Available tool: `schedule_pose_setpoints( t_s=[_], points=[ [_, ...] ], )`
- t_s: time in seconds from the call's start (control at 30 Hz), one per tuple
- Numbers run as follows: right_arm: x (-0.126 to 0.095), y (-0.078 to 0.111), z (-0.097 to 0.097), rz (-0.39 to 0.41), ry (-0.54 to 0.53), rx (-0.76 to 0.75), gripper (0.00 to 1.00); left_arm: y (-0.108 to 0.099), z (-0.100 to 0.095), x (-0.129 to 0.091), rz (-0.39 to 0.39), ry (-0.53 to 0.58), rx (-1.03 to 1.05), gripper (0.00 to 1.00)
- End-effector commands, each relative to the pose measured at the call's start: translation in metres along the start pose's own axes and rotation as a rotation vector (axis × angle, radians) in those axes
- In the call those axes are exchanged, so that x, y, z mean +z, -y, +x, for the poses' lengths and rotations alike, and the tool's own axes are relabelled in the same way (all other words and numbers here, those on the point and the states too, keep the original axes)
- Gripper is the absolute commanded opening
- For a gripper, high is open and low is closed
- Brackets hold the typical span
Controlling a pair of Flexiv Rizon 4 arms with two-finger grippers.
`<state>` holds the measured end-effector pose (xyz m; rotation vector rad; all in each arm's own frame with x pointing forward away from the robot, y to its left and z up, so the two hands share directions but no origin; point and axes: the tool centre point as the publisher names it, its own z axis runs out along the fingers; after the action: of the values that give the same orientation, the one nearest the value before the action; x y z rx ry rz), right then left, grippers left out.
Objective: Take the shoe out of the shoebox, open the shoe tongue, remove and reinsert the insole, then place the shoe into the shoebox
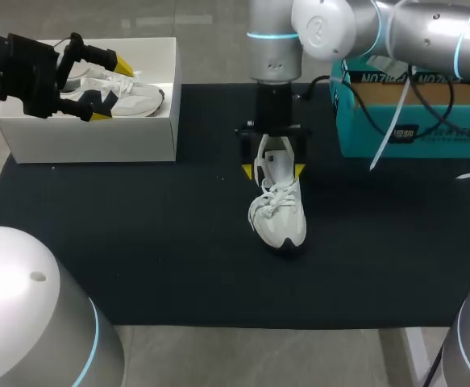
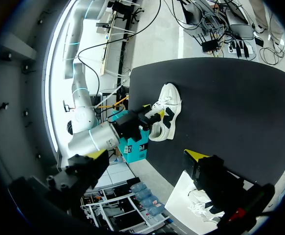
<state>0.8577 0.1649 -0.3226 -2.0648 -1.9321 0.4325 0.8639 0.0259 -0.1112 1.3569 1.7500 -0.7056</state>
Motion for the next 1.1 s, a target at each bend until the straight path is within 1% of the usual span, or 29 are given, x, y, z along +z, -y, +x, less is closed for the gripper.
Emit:
schedule_pose_setpoints(
  t_s=[0.03, 0.17, 0.2, 0.23, 0.27, 0.4, 0.53, 0.8, 0.93, 1.1],
  points=[
    [-0.004, 0.014, -0.006, -0.023, 0.005, 0.023, 1.0, -0.001, -0.001, 0.0, 0.001, -0.005, 0.0, 1.0],
    [-0.006, 0.021, -0.012, -0.046, 0.001, 0.057, 1.0, -0.001, -0.001, 0.0, 0.001, -0.005, 0.0, 1.0],
    [-0.006, 0.021, -0.012, -0.055, 0.0, 0.063, 0.73, -0.001, -0.001, 0.0, 0.001, -0.005, 0.0, 1.0],
    [-0.007, 0.021, -0.012, -0.065, -0.006, 0.055, 0.13, -0.001, -0.001, 0.0, 0.001, -0.005, 0.0, 1.0],
    [-0.008, 0.02, -0.01, -0.068, -0.008, 0.051, 0.0, -0.001, -0.001, 0.0, 0.001, -0.005, 0.0, 1.0],
    [-0.009, 0.01, -0.005, -0.101, -0.007, 0.039, 0.0, -0.001, -0.001, 0.0, 0.001, -0.005, 0.0, 1.0],
    [-0.011, 0.001, -0.005, -0.125, -0.005, 0.047, 0.0, -0.001, -0.001, 0.0, 0.001, -0.005, 0.0, 1.0],
    [-0.003, -0.029, -0.018, -0.167, 0.003, 0.05, 0.0, -0.001, -0.001, 0.0, 0.001, -0.005, 0.0, 1.0],
    [0.003, -0.041, -0.022, -0.159, 0.013, 0.04, 0.0, -0.001, -0.001, 0.0, 0.001, -0.005, 0.0, 1.0],
    [0.01, -0.05, -0.028, -0.15, 0.013, 0.037, 0.0, -0.001, -0.001, 0.0, 0.001, -0.005, 0.0, 1.0]
  ],
)
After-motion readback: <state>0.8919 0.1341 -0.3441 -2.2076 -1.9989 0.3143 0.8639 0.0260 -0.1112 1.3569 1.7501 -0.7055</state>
